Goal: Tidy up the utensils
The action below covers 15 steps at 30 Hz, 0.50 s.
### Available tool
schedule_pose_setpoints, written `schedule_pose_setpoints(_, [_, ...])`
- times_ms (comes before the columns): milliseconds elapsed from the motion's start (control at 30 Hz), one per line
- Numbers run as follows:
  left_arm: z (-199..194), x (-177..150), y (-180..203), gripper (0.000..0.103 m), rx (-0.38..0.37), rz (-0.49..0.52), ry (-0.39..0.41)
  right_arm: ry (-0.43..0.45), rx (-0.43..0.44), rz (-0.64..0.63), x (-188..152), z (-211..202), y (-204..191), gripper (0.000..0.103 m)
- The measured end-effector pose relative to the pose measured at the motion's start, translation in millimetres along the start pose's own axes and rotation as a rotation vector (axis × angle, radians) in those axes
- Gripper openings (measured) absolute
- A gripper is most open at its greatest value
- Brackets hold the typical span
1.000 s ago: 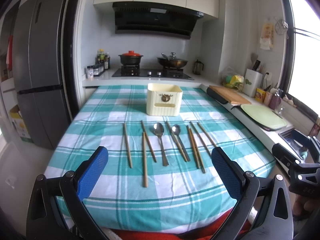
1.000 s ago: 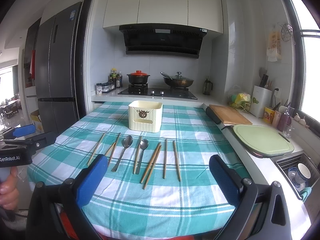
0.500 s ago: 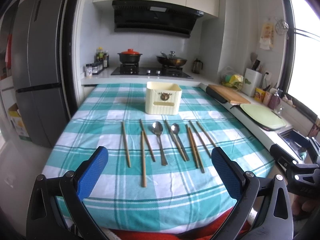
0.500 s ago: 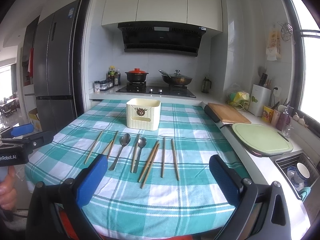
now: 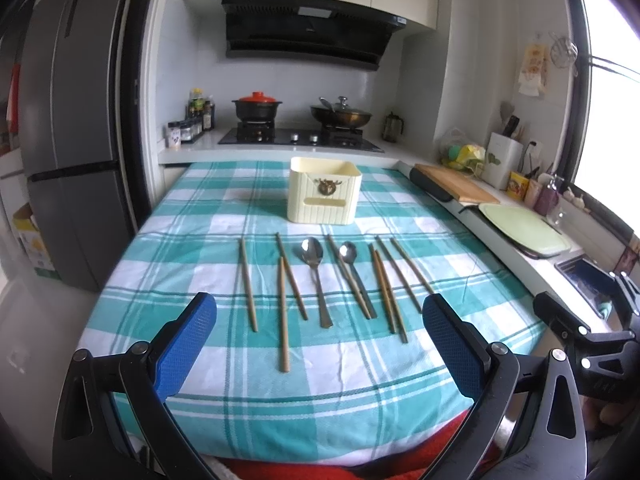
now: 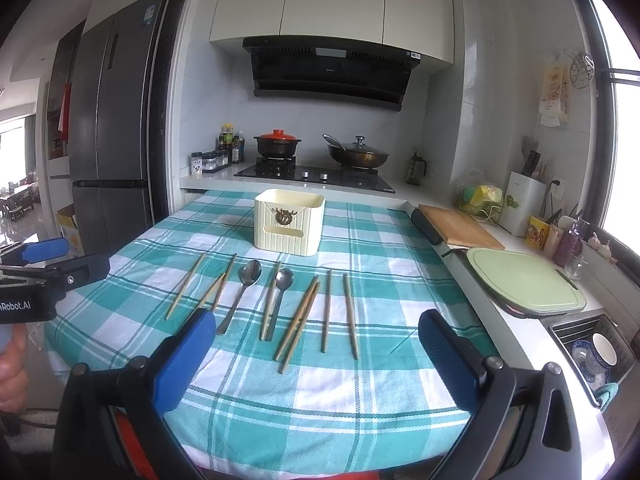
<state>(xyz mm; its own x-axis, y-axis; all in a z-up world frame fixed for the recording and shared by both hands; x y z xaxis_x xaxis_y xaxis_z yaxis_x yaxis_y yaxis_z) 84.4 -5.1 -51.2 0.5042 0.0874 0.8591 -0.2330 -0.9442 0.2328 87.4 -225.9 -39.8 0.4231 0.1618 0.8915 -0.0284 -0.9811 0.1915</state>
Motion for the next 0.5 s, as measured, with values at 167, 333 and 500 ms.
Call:
schedule_pose_setpoints(167, [3,0,-2,0.102,0.002,-0.001,-0.002,-0.012,-0.003,0.008,-1,4,0,0.103])
schedule_pose_setpoints(333, [6,1,-4,0.102,0.001,0.004,0.000,-0.019,-0.004,0.010,-1,6,0,0.103])
schedule_pose_setpoints(500, [10,0,-6,0.102,-0.002,-0.004,-0.008,-0.030,-0.001,0.004,-2,10,-2,0.103])
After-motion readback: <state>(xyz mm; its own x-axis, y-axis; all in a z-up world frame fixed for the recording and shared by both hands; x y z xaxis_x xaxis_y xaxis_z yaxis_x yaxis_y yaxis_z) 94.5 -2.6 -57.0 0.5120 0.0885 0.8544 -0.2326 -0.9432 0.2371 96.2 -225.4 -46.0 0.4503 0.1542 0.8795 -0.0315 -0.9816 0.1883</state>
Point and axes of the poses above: each gripper's, at about its wrist camera, not at the fingertips, and z roughly the way its jaws point, y to its right, x to its top, the point moved 6 cm from there along z, roughly the way its jaws point, and after that the axes turned 14 degrees about -x, right-handed, at the moved point
